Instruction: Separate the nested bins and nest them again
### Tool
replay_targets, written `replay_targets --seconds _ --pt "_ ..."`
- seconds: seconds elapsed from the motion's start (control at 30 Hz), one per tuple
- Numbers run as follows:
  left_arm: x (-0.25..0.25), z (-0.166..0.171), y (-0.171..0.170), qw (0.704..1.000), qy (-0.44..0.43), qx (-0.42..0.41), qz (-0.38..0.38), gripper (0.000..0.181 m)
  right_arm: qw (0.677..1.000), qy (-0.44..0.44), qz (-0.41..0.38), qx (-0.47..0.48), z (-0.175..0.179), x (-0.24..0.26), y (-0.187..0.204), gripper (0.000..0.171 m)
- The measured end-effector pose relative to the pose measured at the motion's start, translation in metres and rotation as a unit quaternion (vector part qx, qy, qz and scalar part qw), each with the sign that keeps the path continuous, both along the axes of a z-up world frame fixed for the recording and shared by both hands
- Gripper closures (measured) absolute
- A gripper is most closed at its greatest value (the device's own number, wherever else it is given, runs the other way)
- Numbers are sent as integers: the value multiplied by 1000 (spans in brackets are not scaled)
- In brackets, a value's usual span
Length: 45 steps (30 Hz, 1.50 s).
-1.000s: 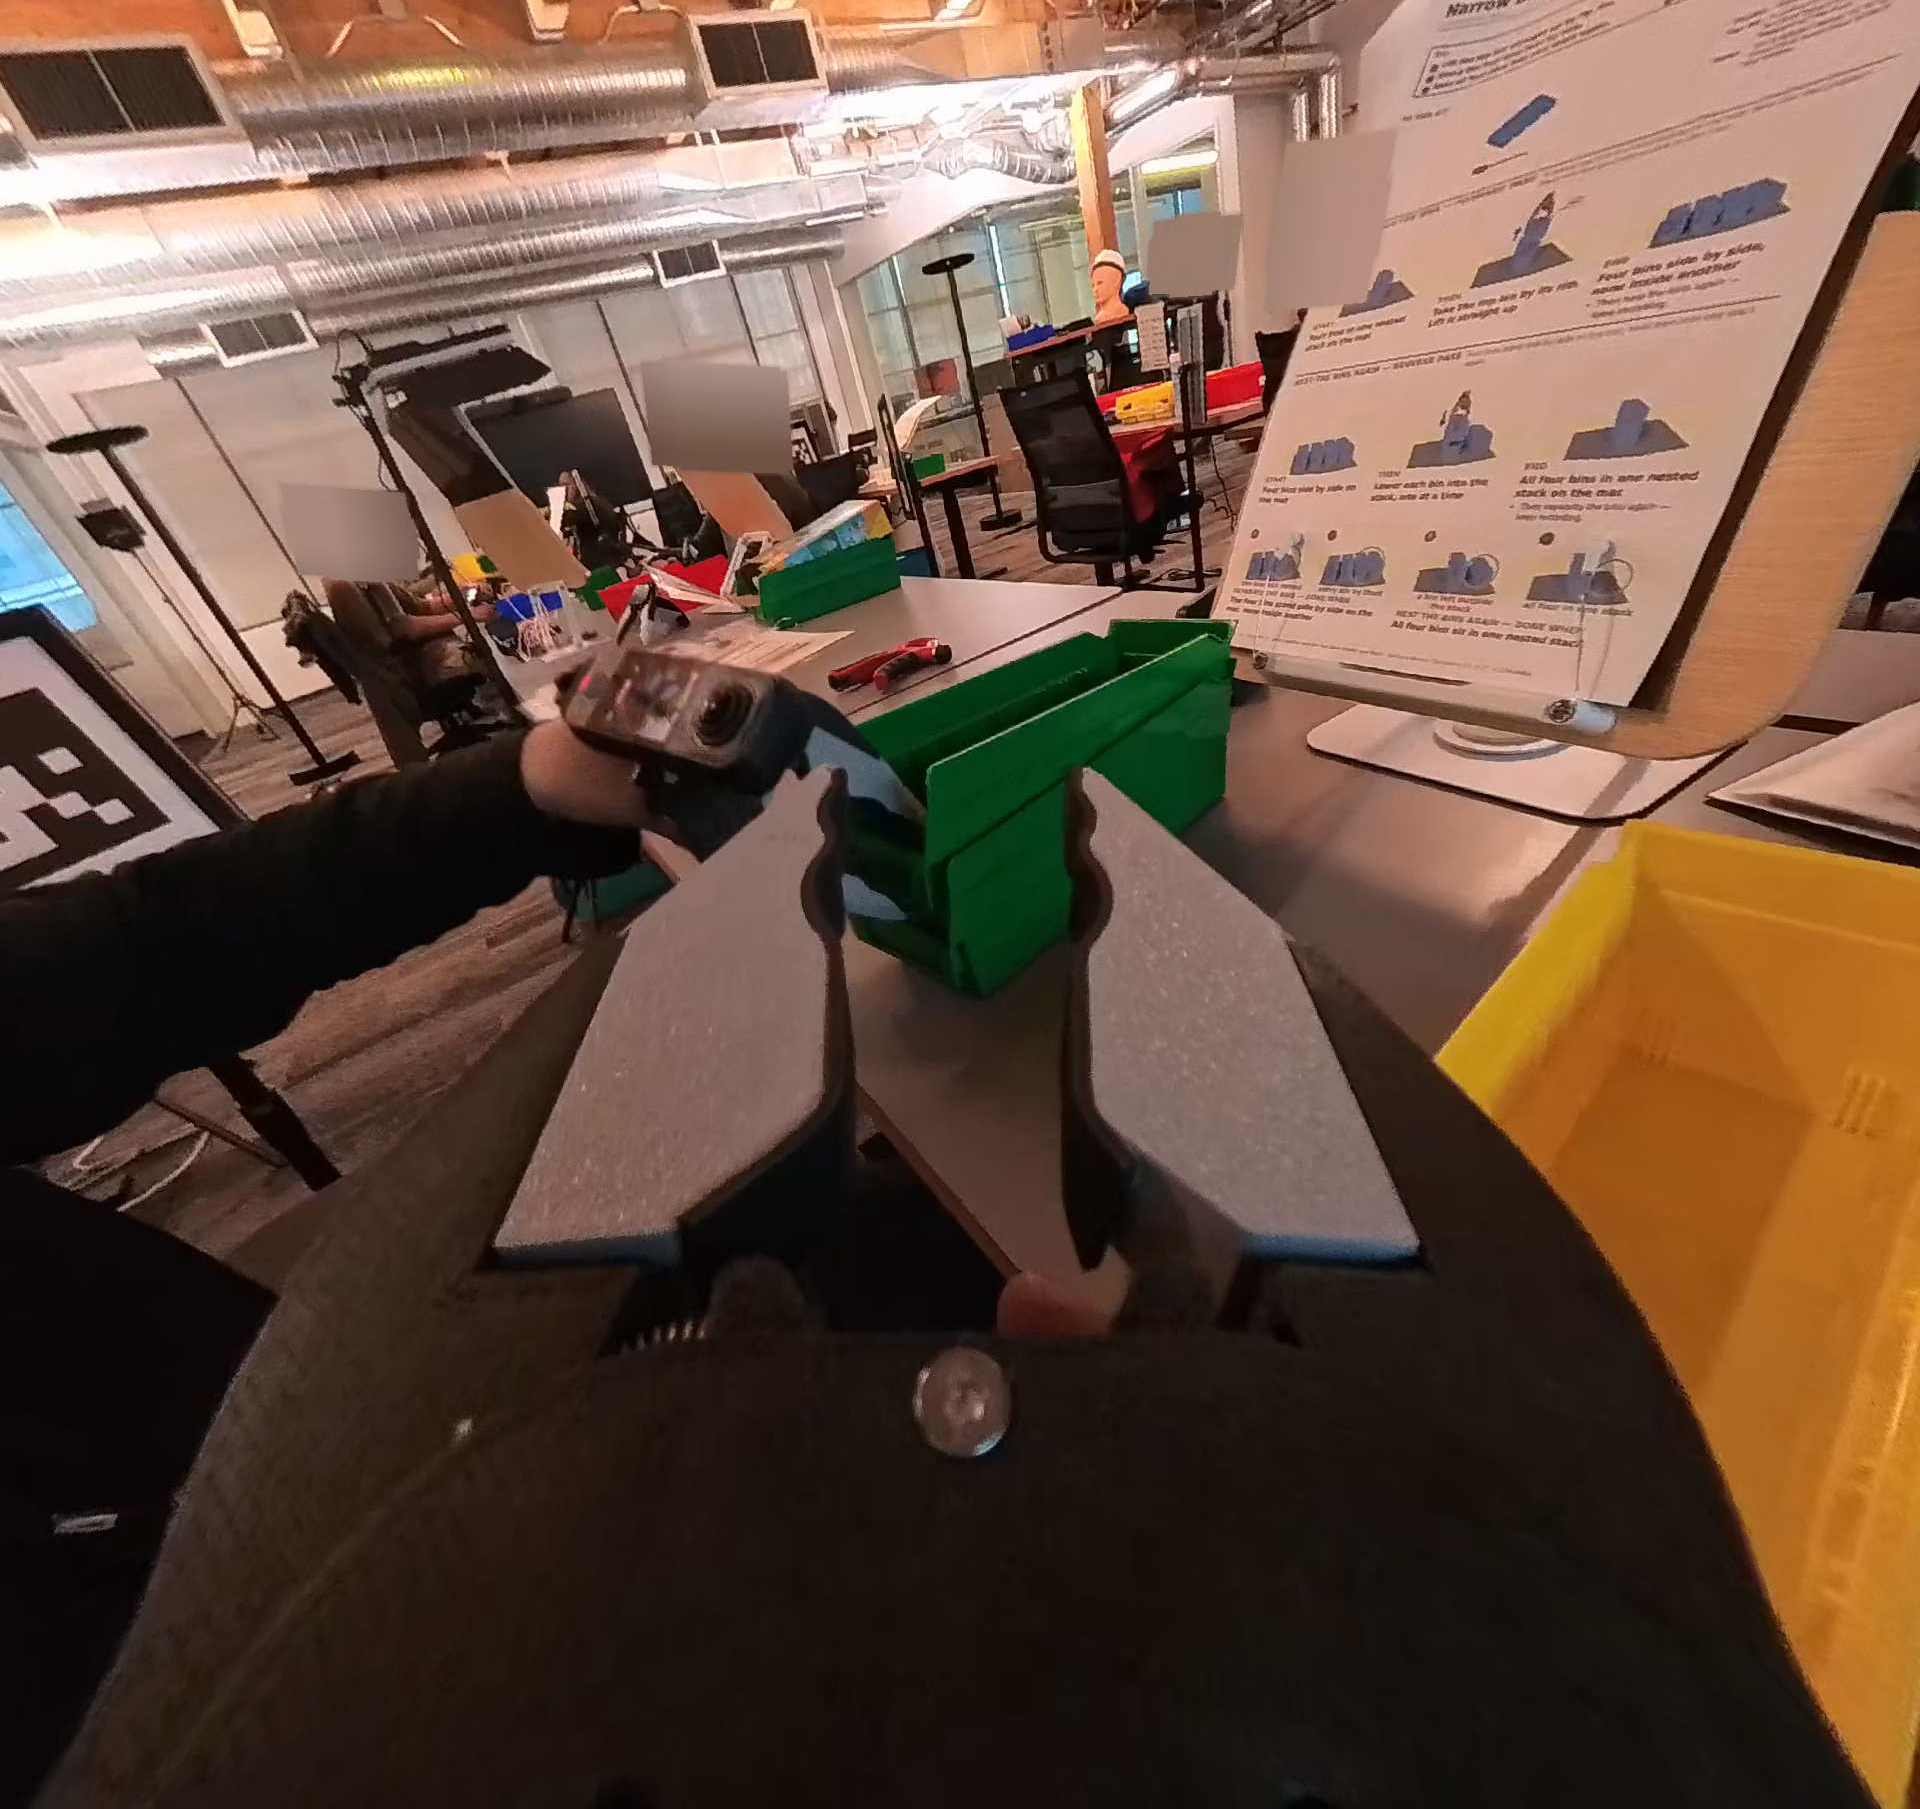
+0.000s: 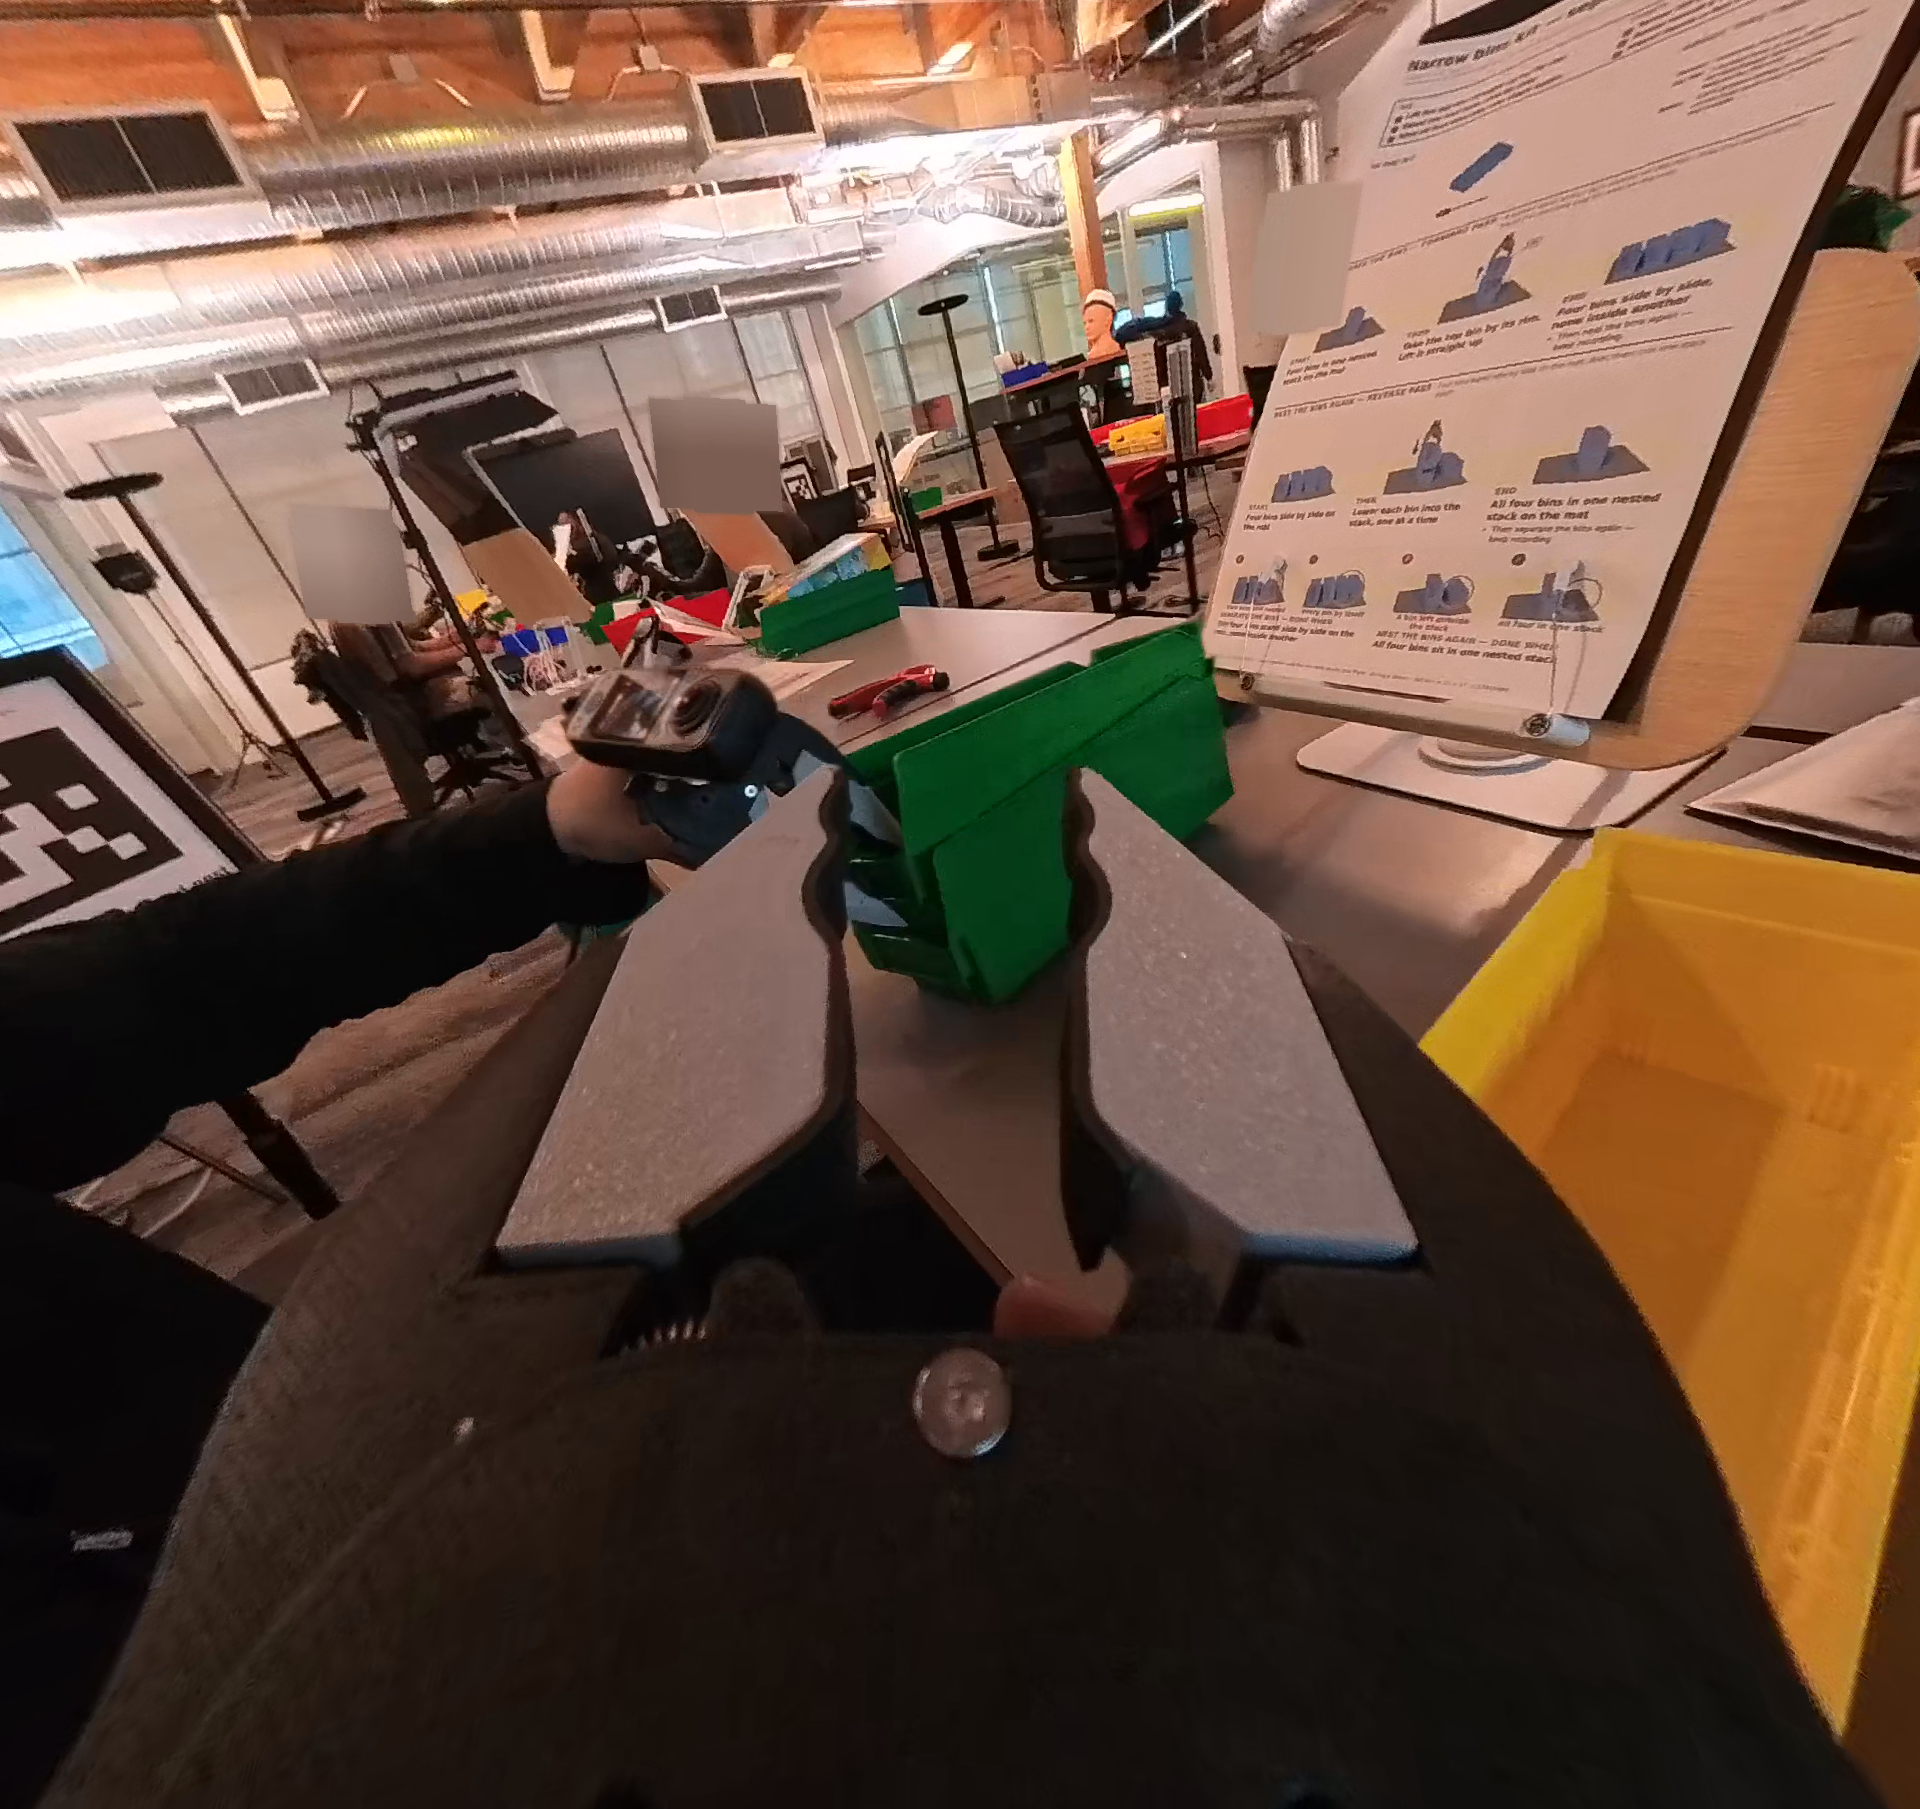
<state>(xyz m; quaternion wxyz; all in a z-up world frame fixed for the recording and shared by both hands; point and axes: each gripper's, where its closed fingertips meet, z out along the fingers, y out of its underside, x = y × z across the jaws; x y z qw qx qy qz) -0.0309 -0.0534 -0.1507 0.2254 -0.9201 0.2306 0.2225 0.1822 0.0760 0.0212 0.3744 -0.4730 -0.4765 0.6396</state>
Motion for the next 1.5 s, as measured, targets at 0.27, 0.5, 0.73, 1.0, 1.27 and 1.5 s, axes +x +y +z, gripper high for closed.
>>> replay_targets --seconds 0.27,0.5,0.73,1.0,1.27,1.5 --pt "-7 -2 -7 991 136 -16 -5 156 1000 -11 3 2 -5 -7 -3 134" --pt "2 6 -9 994 109 -23 -17 155 1000 -13 4 4 -6 -7 -5 134" --pt "-11 -14 -9 990 126 -60 -31 155 1000 -3 -1 2 -1 -1 0 134" --pt "7 -19 -22 993 11 -110 -35 157 1000 -2 -2 -1 -2 -1 2 134" --pt "21 -42 -41 982 -100 -157 -19 158 1000 -9 -2 9 -3 -3 -3 134" --pt "23 3 -44 991 -76 -102 -34 164 1000 -3 -4 -4 -2 0 4 134"
